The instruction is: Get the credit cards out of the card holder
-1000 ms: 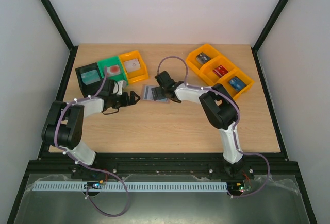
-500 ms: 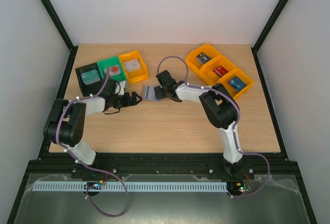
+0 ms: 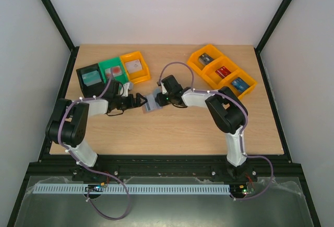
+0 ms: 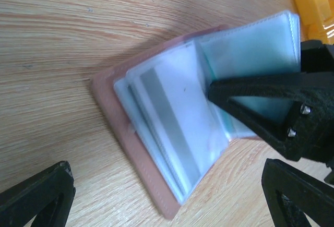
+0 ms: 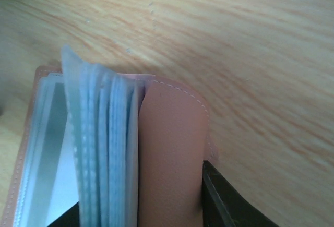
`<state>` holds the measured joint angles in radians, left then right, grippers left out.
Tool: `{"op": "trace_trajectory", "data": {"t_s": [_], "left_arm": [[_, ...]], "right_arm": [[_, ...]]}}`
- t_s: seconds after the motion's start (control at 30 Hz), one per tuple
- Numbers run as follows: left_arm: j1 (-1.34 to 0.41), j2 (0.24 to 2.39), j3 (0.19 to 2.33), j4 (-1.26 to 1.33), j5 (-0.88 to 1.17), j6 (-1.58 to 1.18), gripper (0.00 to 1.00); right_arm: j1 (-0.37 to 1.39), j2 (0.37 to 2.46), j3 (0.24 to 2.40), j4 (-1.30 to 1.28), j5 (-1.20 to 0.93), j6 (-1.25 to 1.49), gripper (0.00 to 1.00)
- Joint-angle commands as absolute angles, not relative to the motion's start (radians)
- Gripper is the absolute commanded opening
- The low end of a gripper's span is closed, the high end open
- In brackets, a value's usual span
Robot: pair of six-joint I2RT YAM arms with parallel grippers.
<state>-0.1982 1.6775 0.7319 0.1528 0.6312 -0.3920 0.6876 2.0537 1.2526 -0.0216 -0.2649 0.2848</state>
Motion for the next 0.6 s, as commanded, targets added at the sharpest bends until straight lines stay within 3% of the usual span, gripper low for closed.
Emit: {"op": "trace_trajectory", "data": {"t_s": [0.0, 0.3, 0.57], "left_arm": [[-0.203, 1.687, 0.695, 0.212, 0.684, -0.422, 0.99], [-0.177, 1.619, 0.675, 0.229, 0.702, -0.410, 0.99], [-0.136, 1.469, 0.647, 0.233, 0.796, -0.351, 0.99]], "right_arm": [[0.702, 2.039, 1.200, -0.045, -0.422, 0.321, 0.29], [0.686, 1.933, 1.162, -0.017, -0.489, 0.365, 0.02], [0.655, 1.813, 1.106, 0.045, -0.546, 0.432, 0.02]]}}
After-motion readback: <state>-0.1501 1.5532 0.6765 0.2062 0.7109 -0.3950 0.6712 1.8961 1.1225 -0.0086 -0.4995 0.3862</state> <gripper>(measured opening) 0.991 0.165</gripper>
